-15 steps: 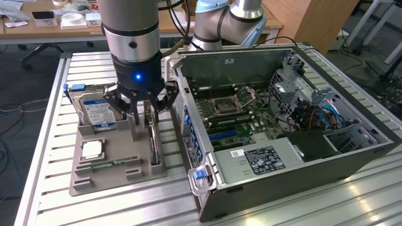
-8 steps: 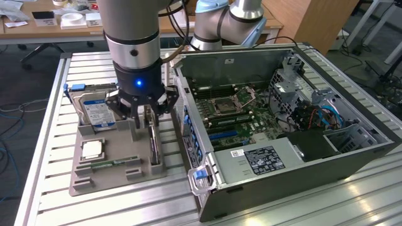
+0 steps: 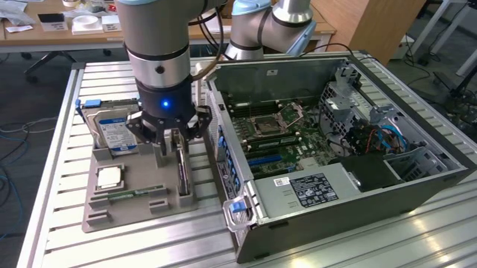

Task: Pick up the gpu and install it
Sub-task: 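Pick up the gpu and move the gpu toward the slot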

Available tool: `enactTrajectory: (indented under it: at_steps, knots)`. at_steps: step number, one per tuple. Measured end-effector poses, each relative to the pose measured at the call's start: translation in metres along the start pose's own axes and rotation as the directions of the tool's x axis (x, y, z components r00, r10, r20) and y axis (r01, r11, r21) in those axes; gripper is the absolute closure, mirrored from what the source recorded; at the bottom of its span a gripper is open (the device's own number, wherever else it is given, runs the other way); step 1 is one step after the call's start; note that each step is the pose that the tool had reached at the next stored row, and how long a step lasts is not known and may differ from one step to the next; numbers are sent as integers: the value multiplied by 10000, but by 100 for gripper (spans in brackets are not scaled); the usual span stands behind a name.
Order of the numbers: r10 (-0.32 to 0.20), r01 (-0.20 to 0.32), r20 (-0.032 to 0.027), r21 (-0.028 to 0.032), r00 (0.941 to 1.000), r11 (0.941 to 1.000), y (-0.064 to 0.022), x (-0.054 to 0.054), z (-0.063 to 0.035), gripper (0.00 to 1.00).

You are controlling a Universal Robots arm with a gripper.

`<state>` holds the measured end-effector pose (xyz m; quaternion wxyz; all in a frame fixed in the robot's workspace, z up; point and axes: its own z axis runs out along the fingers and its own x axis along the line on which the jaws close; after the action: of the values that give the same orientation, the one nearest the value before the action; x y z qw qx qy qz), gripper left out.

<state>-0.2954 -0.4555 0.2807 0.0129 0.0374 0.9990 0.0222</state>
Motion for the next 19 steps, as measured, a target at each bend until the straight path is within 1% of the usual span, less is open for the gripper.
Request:
enactTrajectory:
  at_steps: [8, 13, 19]
  knots:
    - [0, 0, 1, -1, 10000, 10000, -1, -14, 50, 53]
    - [1, -1, 1, -1, 10000, 10000, 0, -40, 89, 53]
    - [-1, 1, 0, -1, 10000, 10000, -5, -41, 178, 53]
